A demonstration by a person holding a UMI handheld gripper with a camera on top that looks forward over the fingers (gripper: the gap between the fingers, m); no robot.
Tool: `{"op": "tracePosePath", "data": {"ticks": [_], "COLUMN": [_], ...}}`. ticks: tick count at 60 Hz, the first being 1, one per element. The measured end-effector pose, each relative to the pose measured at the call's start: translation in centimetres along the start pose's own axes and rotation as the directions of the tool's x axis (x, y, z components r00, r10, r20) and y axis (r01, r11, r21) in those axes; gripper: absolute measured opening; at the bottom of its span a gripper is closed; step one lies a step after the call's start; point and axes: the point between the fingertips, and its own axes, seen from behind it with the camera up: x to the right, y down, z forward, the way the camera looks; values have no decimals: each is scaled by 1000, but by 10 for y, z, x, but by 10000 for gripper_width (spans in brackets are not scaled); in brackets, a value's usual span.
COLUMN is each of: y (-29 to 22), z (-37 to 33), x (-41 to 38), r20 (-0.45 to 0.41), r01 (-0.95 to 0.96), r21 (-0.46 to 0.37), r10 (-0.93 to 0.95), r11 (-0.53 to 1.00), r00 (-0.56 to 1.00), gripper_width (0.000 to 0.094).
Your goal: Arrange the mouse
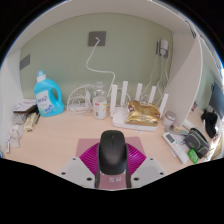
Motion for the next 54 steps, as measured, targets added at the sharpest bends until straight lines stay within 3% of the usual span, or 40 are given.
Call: {"op": "tracePosePath", "data": {"ticks": [12, 25, 32, 35, 54], "y": [72, 88, 73, 64, 45], "z": [60, 71, 45, 28, -106], "x": [13, 15, 19, 22, 24], "r20": [68, 89, 70, 52, -31], "r01": [47, 9, 13, 25, 49], "r21": [-116, -149, -124, -105, -49], "r10": [-39, 5, -4, -19, -50], "r11": [992, 989, 992, 994, 998], "r00": [997, 996, 998, 998, 998], "gripper_width": [356, 501, 868, 832, 849]}}
